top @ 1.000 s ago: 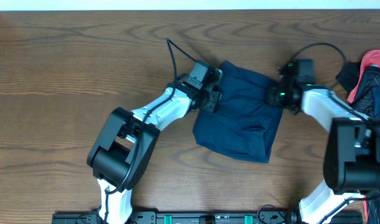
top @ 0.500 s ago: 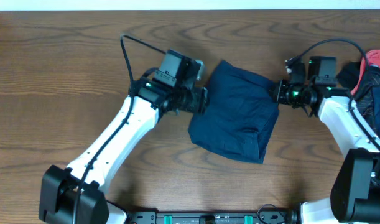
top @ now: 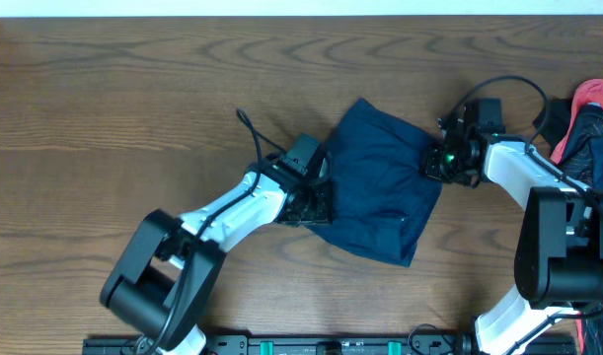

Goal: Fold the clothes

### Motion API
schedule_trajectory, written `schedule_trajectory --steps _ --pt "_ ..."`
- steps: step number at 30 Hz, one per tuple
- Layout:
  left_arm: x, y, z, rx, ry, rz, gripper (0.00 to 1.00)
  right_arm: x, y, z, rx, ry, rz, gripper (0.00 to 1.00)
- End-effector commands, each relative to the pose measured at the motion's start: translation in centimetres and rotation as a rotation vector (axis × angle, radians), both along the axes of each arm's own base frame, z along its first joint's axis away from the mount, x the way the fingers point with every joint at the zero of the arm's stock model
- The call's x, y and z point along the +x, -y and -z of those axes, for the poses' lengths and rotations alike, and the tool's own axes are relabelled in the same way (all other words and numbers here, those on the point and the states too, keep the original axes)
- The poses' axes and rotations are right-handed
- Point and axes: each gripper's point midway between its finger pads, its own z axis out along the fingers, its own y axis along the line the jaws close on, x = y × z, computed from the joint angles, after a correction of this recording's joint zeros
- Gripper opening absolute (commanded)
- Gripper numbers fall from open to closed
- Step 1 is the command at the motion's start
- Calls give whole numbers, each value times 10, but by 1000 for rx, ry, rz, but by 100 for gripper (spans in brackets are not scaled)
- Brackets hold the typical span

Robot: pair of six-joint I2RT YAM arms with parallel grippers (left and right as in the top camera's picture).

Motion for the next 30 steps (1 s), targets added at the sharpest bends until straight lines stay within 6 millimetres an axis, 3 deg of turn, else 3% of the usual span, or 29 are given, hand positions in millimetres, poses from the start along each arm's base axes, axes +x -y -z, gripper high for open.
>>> schedule_trajectory --steps 1,4,8,11,14,17,20,23,26,30 --pt "9 -14 20 19 -33 -92 52 -33 2 21 -16 -175 97 1" --pt "51 -28 20 -14 63 -182 52 -45 3 23 -25 -229 108 1" --pt "118 -47 -10 -166 202 -333 52 -55 4 24 -35 -272 118 1" --pt "144 -47 -49 -365 227 -327 52 -57 4 20 -36 -273 106 1" --pt "157 -55 -83 -502 235 -304 52 -53 -3 6 0 -218 37 1" --pt "150 -71 -97 -565 180 -319 53 -49 -22 -25 107 -127 -49 2" --pt "122 -77 -83 -539 42 -323 59 -39 -26 -54 119 -13 -82 2" --pt "93 -71 -70 -491 -27 -245 62 -27 -27 -72 109 81 -93 4" --pt "65 -61 -58 -426 -82 -160 68 -14 -32 -73 90 139 -110 10" --pt "32 -56 -29 -237 -138 -108 73 -11 -41 -53 65 113 -136 22"
